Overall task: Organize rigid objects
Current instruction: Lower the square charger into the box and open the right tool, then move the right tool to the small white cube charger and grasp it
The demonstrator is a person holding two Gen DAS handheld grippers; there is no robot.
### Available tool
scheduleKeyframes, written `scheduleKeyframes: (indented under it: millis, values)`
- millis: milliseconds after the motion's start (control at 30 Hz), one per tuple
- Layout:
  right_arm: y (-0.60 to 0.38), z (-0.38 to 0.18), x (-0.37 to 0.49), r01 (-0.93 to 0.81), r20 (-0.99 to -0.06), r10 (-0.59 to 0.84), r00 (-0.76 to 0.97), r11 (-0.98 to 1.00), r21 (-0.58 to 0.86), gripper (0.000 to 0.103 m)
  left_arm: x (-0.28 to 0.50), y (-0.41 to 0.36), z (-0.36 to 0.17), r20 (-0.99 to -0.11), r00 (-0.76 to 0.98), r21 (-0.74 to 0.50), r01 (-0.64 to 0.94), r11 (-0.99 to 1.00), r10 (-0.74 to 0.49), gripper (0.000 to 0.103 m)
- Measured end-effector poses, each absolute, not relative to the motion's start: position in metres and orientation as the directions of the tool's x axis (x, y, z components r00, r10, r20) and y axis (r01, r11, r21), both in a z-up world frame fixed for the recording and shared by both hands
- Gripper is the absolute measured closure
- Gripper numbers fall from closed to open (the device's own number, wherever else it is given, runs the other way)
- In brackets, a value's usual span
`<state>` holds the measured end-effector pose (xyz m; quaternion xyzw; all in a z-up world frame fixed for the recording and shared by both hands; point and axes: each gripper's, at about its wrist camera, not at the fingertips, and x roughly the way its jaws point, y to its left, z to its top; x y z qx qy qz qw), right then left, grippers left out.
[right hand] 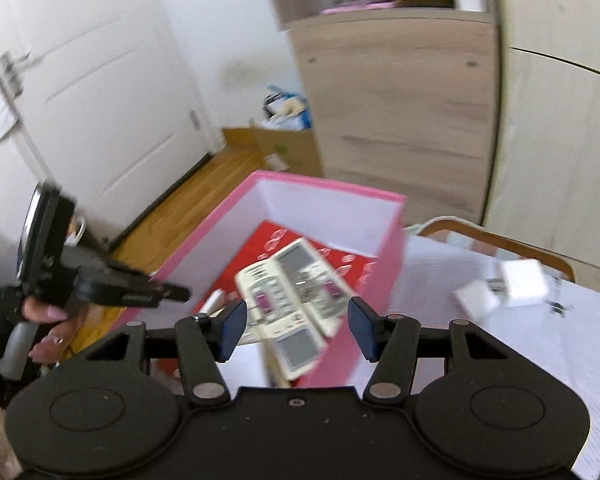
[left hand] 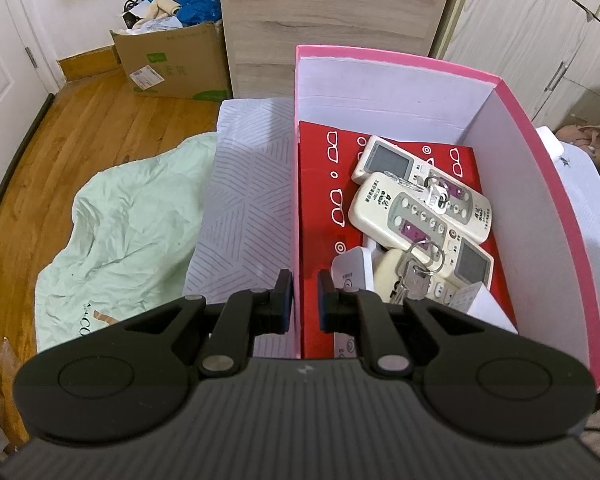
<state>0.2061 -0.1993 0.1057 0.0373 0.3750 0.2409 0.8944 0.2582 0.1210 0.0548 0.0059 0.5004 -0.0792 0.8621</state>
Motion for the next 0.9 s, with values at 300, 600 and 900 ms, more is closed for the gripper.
scheduleKeyframes:
  millis: [300,600,900]
  values:
    - [-0.28,0.067,0.219,-0.29,-0.622,0.39,0.679,0.921,0.261,0.042,0.262,0.123,0.058,-0.861,0.491,-0.092,0.113,0.989,-0.136,0.093]
    - [-0.347,0.01,0.257,-0.061,-0.665,0.409,0.625,0.875,0.481,0.042,0.263,0.134,0.062,-0.849,0.493,-0.17,0.086,0.982,-0.19,0.093]
    - [-0.331,-0.005,0.317,0.182,-0.798,0.306,0.519,0.873,0.453,0.04,0.268,0.129,0.061,-0.847,0.503,-0.144,0.09,0.985,-0.17,0.093]
